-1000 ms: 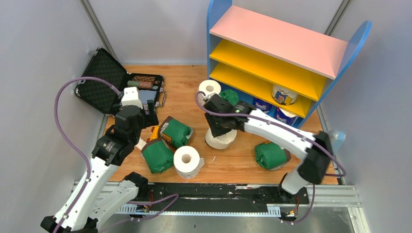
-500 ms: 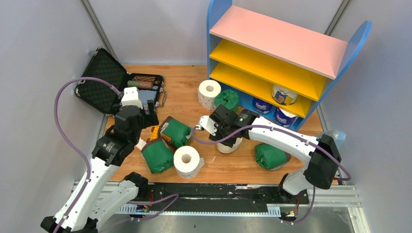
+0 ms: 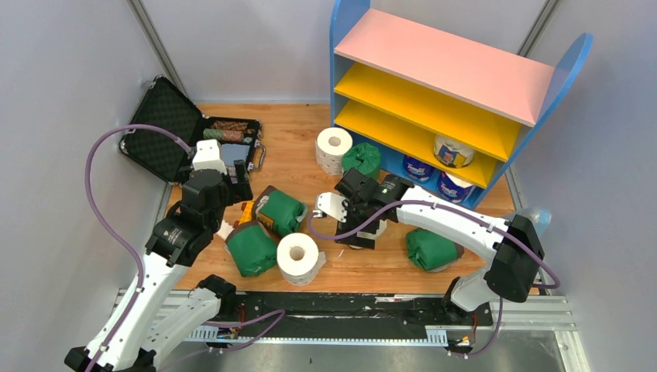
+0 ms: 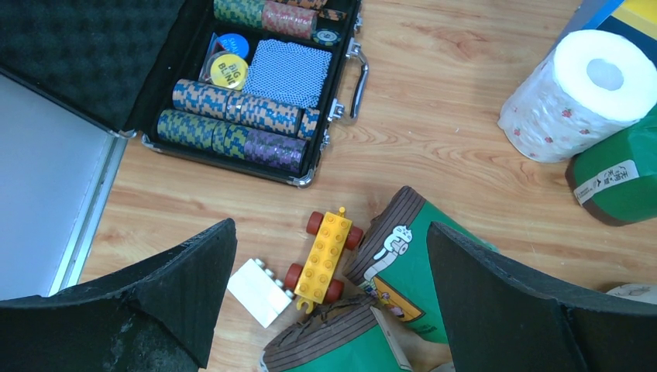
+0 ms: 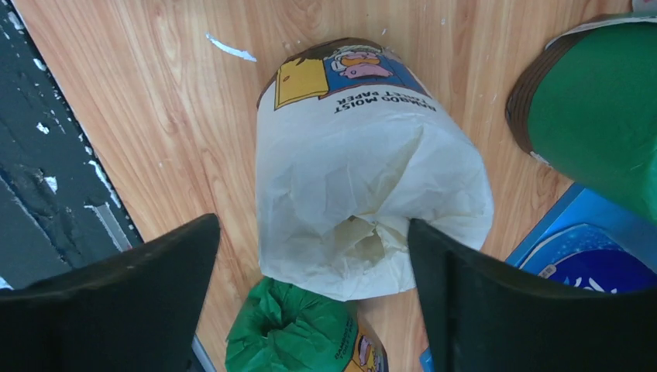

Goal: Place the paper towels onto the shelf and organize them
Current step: Pick up the paper towel from the center of the board.

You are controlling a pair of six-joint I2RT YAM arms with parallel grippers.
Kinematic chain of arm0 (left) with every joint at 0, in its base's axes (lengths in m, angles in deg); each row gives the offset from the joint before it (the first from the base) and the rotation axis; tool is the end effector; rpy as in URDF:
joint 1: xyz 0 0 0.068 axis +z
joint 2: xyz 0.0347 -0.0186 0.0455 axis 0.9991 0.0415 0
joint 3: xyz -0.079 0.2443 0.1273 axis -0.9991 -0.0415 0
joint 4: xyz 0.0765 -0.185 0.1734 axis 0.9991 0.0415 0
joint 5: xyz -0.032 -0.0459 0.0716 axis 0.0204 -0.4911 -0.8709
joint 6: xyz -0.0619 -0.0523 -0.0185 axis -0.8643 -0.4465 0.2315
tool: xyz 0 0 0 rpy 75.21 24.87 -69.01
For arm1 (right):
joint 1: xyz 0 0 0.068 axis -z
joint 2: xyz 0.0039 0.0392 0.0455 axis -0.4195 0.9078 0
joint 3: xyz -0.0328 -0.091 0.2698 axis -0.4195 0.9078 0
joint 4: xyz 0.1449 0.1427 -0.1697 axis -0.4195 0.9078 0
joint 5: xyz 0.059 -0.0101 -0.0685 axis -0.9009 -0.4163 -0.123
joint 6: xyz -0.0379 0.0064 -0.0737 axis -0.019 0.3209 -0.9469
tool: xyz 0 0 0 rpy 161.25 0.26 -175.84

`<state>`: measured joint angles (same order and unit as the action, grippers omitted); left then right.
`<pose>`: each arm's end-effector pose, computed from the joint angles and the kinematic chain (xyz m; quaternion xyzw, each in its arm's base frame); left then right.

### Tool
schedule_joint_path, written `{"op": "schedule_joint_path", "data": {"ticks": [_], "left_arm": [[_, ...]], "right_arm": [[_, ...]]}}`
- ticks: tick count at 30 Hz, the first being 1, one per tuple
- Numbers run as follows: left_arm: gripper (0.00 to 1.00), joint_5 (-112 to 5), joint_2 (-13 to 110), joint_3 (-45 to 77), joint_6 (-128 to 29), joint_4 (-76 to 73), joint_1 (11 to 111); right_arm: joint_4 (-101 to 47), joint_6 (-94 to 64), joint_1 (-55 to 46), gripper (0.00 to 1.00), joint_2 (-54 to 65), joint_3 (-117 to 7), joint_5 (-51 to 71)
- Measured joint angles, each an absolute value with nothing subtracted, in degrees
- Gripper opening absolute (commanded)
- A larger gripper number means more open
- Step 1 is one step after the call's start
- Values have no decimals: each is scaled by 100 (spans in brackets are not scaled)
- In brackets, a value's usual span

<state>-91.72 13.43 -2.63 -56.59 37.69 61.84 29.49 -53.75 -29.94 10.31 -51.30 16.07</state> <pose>0.1619 -0.0382 0.3530 -0.0890 0.8190 0.0019 0.5669 0.1741 0.2491 0.2496 -0.6795 0.7157 0.0430 0.1559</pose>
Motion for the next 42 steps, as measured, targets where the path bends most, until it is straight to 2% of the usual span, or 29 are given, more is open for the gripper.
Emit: {"op": "schedule_joint_path", "data": {"ticks": [11, 14, 17, 22, 27, 31, 35, 42], "left_arm": [[100, -9170, 1343, -274, -5659, 3769, 6184], [100, -9170, 1343, -274, -5659, 3769, 6184], [100, -9157, 1343, -276, -5659, 3769, 6184], [100, -9150, 1357, -281, -5659, 3762, 6184], [100, -9144, 1407, -283, -5659, 3754, 6184], [100, -9120, 1424, -283, -5659, 3740, 6184], [100, -9104, 1424, -283, -5657, 3734, 6184], [100, -9091, 1413, -285, -5657, 3734, 6184]], "right_arm": [[3063, -4704, -3007, 100, 908, -5744, 2245], [2945, -3699, -2852, 100, 744, -6004, 3019], [2914, -2608, -2238, 90, 605, -6258, 3288], [3421, -680, -1510, 91, 666, -6546, 3445], [3977, 1370, -1973, 87, 751, -6645, 3539], [4121, 2672, -2375, 87, 810, -6645, 3548], [4232, 3346, -2565, 85, 1232, -6697, 3554], [4241, 3888, -2760, 71, 2095, -6763, 3600]]}}
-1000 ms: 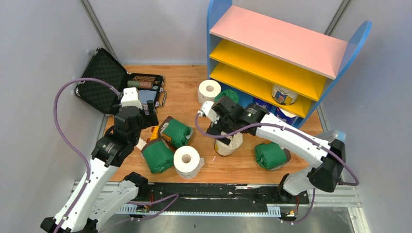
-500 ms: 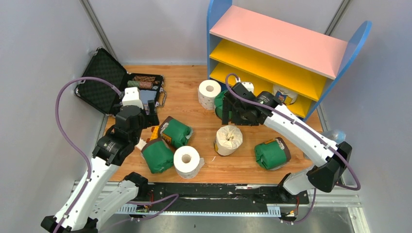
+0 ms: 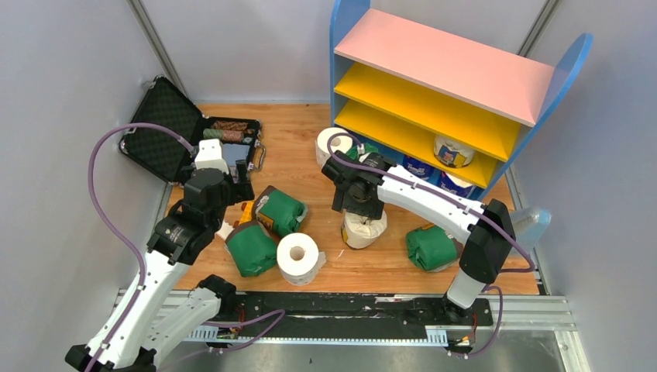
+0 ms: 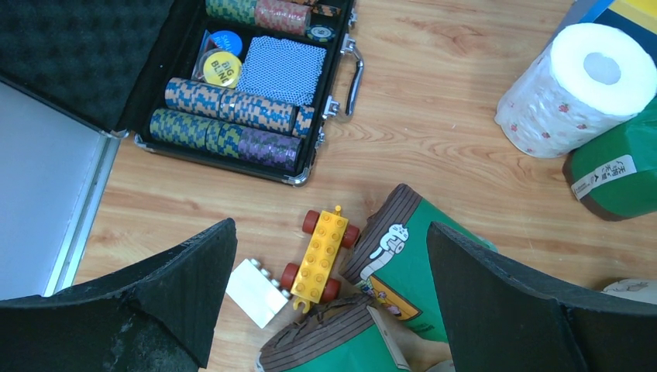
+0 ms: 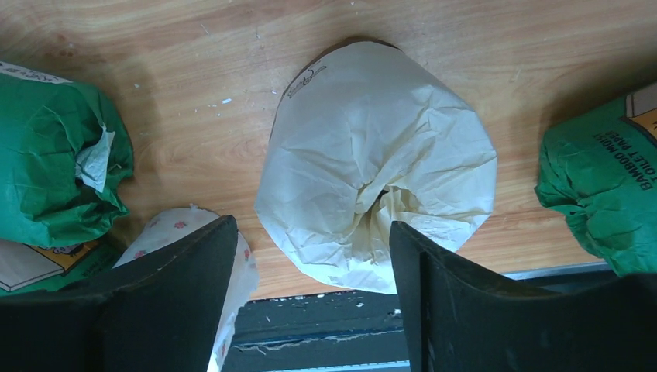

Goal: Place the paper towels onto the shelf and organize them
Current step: Pick up the paper towel from the center of the board.

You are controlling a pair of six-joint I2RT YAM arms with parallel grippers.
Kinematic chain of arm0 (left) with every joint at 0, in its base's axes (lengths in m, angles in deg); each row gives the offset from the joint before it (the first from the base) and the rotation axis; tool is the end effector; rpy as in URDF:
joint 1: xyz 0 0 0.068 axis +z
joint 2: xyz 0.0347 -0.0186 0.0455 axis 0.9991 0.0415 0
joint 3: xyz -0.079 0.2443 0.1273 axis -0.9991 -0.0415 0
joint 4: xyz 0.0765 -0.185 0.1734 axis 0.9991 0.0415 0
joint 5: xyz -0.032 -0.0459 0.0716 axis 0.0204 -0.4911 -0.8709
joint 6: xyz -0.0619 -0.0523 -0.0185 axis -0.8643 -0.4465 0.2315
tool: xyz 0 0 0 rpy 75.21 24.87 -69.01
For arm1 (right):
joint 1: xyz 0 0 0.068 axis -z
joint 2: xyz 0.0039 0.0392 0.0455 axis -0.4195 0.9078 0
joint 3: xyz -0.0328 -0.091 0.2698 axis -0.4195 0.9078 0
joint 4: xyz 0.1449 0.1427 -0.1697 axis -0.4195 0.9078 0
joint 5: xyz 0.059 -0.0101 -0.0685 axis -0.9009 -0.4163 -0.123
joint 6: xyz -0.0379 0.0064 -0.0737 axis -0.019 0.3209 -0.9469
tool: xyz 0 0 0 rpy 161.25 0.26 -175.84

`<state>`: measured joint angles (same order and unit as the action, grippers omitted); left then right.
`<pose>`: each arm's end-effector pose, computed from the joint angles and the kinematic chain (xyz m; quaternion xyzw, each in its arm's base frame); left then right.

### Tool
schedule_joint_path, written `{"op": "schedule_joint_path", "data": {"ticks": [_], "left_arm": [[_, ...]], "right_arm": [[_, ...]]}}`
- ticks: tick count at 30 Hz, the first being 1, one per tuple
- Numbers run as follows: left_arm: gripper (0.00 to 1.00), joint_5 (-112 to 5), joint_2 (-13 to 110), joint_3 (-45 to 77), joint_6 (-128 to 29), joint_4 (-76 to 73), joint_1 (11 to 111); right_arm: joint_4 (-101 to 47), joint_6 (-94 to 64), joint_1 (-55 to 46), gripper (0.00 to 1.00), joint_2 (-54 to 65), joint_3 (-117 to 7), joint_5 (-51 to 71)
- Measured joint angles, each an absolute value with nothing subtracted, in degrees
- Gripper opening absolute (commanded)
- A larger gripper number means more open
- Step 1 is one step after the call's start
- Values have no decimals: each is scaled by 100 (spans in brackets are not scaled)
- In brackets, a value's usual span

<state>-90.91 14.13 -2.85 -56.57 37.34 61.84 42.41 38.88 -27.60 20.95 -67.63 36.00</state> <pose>0.1651 -0.0407 0.3504 -0.0838 0.8228 -0.0015 0.5621 0.2233 0.2519 0.2725 0.0858 0.9784 -0.0075 0.1878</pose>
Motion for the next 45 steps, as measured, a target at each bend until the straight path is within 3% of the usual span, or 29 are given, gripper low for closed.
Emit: {"op": "schedule_joint_path", "data": {"ticks": [12, 24, 29, 35, 45], "left_arm": [[100, -9089, 1368, -285, -5657, 3734, 6184], [100, -9089, 1359, -285, -5659, 3734, 6184], [100, -9089, 1359, -285, -5659, 3734, 6184], [100, -9059, 1346, -285, -5659, 3734, 6184], [100, -9015, 1263, -285, -5659, 3732, 6184]], "right_arm": [[4106, 4187, -2769, 60, 2355, -6754, 3644], [4062, 3811, -2769, 25, 2491, -6730, 3624], [4151, 2952, -2769, 9, 2491, -7193, 3664], [4484, 1494, -2769, 0, 2486, -8013, 3952], [4392, -1786, -2688, 0, 2274, -8485, 4840]]}}
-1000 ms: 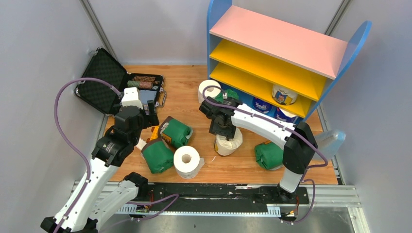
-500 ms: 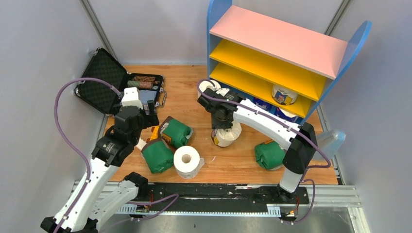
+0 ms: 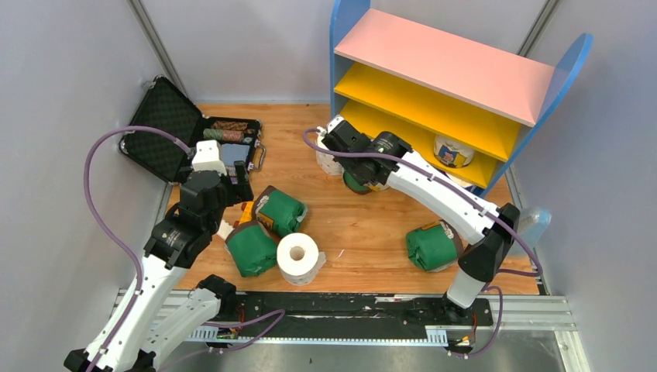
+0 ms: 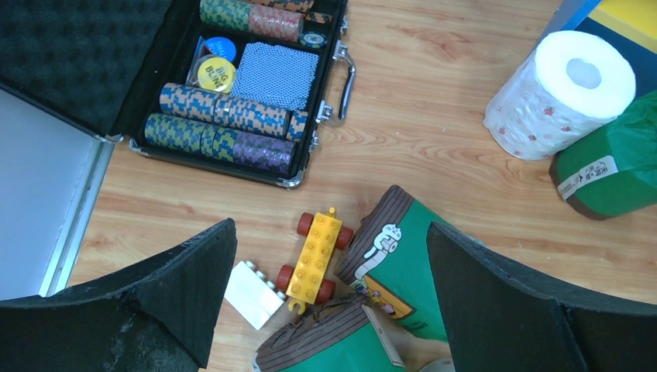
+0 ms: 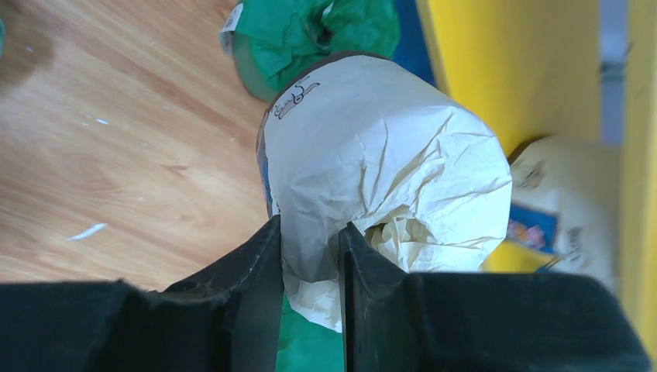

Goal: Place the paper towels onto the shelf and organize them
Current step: Pick up the paper towel from the center of the board, then place the paper towel on the shelf.

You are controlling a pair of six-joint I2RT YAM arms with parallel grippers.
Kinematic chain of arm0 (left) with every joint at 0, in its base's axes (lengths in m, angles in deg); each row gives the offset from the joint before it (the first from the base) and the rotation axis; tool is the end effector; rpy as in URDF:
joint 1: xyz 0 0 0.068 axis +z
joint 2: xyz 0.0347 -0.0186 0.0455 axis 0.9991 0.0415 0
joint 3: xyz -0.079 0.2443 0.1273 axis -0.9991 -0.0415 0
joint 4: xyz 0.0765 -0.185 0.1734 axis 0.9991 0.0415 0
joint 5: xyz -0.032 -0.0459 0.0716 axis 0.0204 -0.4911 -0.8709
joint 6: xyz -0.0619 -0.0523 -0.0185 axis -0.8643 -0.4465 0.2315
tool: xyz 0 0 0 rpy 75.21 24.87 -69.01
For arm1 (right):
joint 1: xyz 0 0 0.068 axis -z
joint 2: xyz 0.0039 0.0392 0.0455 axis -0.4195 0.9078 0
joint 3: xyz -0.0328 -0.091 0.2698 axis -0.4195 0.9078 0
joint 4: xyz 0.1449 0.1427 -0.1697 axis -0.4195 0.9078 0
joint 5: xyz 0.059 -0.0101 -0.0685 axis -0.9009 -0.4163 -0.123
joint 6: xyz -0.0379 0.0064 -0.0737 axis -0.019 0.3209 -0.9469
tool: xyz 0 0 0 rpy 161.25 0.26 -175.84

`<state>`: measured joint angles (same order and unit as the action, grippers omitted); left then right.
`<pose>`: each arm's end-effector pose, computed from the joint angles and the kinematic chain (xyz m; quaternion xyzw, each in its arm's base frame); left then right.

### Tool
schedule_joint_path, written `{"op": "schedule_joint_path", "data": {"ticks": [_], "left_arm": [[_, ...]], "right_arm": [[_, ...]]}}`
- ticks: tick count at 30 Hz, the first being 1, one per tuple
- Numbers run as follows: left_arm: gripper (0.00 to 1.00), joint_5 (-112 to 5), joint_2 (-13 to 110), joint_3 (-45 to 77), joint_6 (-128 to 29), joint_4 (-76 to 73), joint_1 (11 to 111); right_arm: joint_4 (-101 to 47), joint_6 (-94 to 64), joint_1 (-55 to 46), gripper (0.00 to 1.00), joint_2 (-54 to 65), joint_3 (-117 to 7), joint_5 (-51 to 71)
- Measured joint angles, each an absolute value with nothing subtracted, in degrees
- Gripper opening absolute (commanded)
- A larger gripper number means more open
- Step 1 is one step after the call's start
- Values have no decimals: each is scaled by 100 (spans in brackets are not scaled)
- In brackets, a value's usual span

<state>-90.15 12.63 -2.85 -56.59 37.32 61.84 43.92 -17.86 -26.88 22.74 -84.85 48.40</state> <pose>0.1595 -0.0389 0.3540 -0.0836 0.8171 -0.0126 0.5702 0.2521 0.2586 0.3551 -0.3280 0.8832 -0.1326 0.3078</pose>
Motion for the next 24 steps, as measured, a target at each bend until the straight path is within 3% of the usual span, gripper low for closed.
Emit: {"op": "schedule_joint_path", "data": {"ticks": [11, 24], "left_arm": [[100, -8895, 1219, -285, -5662, 3723, 6184], [100, -8833, 1210, -309, -5662, 3668, 6184]], "right_arm": [[2700, -4835, -1737, 0, 1595, -7595, 4092], [2283, -5749, -1092, 0, 1595, -7281, 3316]]}}
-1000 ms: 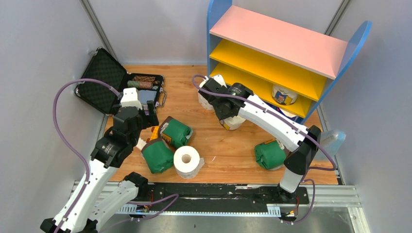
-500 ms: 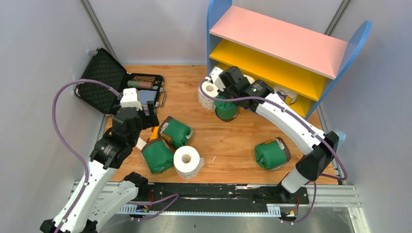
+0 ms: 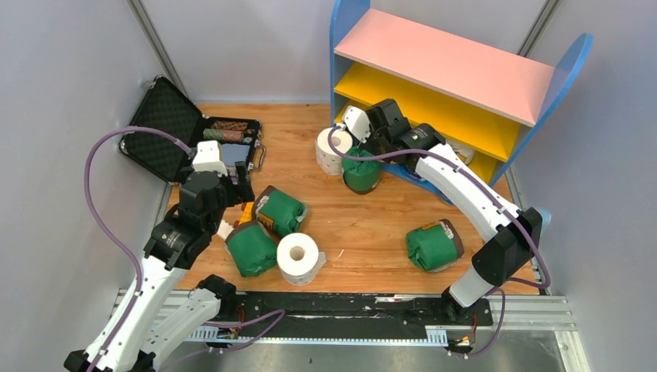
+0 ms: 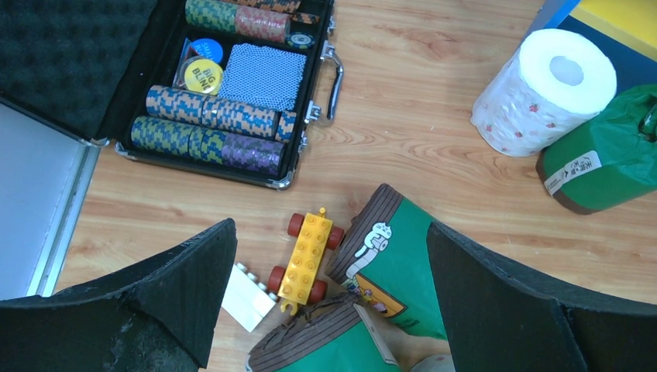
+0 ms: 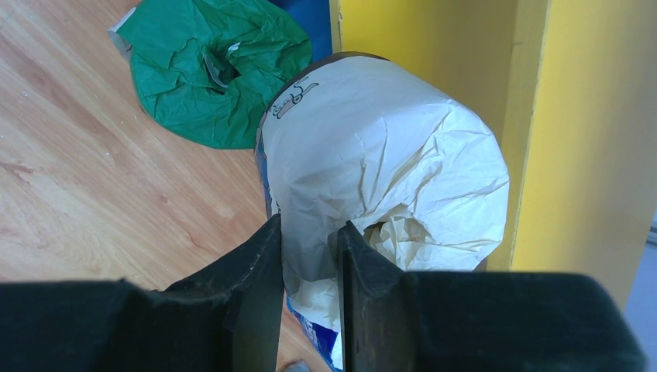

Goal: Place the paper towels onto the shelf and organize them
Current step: Place the paper towel on the shelf.

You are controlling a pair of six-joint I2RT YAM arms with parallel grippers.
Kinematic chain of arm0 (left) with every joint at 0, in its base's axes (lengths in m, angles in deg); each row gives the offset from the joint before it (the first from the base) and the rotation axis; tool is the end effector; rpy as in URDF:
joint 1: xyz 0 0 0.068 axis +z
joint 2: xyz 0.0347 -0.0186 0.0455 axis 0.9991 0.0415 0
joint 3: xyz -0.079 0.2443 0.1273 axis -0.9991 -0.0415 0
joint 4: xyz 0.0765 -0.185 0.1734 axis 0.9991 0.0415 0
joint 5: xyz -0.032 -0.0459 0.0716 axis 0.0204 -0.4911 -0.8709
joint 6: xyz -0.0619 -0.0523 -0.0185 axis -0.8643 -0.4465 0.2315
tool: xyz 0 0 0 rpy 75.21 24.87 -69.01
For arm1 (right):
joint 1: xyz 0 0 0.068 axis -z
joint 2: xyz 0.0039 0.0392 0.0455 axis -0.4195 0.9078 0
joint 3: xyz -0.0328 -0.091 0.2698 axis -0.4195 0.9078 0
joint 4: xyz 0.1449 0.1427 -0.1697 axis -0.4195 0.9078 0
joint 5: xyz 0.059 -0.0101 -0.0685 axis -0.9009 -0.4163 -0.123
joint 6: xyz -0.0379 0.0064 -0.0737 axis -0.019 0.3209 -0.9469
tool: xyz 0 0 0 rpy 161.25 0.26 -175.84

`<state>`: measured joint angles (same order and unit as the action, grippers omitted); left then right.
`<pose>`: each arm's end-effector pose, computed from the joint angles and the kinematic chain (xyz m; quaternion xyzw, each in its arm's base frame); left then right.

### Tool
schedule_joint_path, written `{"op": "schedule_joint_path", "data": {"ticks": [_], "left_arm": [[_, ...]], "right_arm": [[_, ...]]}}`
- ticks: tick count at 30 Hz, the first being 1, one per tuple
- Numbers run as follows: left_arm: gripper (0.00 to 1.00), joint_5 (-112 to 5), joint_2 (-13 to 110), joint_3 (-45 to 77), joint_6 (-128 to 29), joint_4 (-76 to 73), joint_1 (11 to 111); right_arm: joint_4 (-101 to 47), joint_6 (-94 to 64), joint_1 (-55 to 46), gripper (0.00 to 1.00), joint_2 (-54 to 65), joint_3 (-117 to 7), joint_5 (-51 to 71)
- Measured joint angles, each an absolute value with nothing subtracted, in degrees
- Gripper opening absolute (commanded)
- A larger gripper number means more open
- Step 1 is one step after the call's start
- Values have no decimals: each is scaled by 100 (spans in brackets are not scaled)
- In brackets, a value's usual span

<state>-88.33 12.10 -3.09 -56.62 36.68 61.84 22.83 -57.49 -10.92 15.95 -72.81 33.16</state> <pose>0.1582 -0.0406 0.3548 -0.0770 0.8154 -0.0290 0.5730 0.3120 0.2000 0.3506 -0.5031 0.7807 -0.1285 0.3476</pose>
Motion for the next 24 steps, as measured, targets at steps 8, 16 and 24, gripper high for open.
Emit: {"op": "schedule_joint_path", "data": {"ticks": [8, 16, 24], "left_arm": [[100, -8779, 1260, -320, -5662, 3651, 6184], [100, -8766, 1291, -320, -5662, 3649, 6184], [100, -8757, 1291, -320, -5662, 3646, 6184]], "right_arm": [[2250, -6035, -909, 0, 1595, -7233, 2962], [2248, -6215, -769, 0, 1597, -7233, 2724], [2263, -6230, -666, 0, 1708, -7392, 2630]]}}
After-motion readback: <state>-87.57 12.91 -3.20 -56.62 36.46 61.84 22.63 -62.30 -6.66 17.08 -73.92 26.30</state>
